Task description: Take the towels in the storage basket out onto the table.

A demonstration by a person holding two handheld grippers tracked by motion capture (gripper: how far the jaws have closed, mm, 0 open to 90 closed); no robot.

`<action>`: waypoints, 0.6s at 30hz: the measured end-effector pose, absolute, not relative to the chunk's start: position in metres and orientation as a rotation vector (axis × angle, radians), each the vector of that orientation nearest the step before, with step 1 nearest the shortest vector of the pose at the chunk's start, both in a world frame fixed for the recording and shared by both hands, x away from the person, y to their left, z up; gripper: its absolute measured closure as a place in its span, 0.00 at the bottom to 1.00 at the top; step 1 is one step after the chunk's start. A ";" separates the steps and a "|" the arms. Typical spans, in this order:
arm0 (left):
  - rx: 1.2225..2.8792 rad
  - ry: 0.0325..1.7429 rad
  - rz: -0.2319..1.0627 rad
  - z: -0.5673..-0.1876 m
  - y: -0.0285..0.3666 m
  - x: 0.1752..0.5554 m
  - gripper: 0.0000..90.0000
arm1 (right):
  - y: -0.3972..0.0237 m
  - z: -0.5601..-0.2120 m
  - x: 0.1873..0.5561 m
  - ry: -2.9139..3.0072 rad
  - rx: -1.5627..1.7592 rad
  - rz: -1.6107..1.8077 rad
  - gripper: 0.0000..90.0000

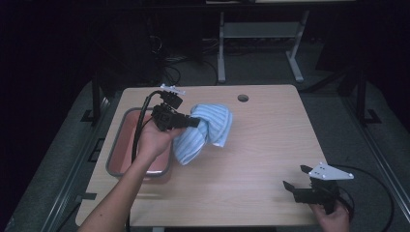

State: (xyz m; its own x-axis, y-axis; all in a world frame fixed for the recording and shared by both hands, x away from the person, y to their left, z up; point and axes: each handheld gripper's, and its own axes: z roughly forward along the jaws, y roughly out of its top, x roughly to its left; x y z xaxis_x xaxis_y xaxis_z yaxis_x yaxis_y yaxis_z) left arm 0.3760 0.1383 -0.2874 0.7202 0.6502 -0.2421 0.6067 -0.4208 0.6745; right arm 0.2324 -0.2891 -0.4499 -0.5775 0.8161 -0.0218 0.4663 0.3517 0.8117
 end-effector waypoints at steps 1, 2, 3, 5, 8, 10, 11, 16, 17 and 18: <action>2.139 0.951 0.070 -0.288 0.136 0.376 0.88 | -0.289 -0.450 0.232 2.193 1.119 1.108 0.16; 2.139 0.948 0.070 -0.289 0.134 0.377 0.88 | -0.289 -0.450 0.233 2.195 1.115 1.108 0.16; 2.145 0.943 0.072 -0.289 0.133 0.377 0.88 | -0.289 -0.450 0.233 2.197 1.119 1.108 0.16; 2.144 0.945 0.065 -0.291 0.129 0.378 0.88 | -0.289 -0.450 0.232 2.194 1.120 1.108 0.16; 2.152 0.933 0.061 -0.293 0.122 0.380 0.88 | -0.290 -0.449 0.232 2.188 1.122 1.112 0.16; 2.152 0.932 0.057 -0.294 0.118 0.381 0.88 | -0.291 -0.449 0.232 2.190 1.124 1.112 0.16; 2.152 0.933 0.054 -0.295 0.117 0.381 0.88 | -0.291 -0.449 0.232 2.190 1.124 1.112 0.16; 2.162 0.925 0.047 -0.299 0.107 0.383 0.88 | -0.290 -0.449 0.232 2.190 1.122 1.113 0.16; 2.172 0.915 0.046 -0.299 0.106 0.384 0.88 | -0.290 -0.449 0.232 2.189 1.122 1.115 0.16; 2.164 0.920 0.044 -0.300 0.104 0.385 0.88 | -0.291 -0.449 0.232 2.187 1.122 1.116 0.16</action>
State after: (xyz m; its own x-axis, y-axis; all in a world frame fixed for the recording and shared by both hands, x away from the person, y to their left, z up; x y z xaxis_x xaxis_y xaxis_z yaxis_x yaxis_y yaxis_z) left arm 0.3847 0.1037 -0.2999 0.7388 0.6265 -0.2483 0.5998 -0.4434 0.6660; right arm 0.2318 -0.2906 -0.4491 -0.5750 0.8179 -0.0194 0.4641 0.3456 0.8156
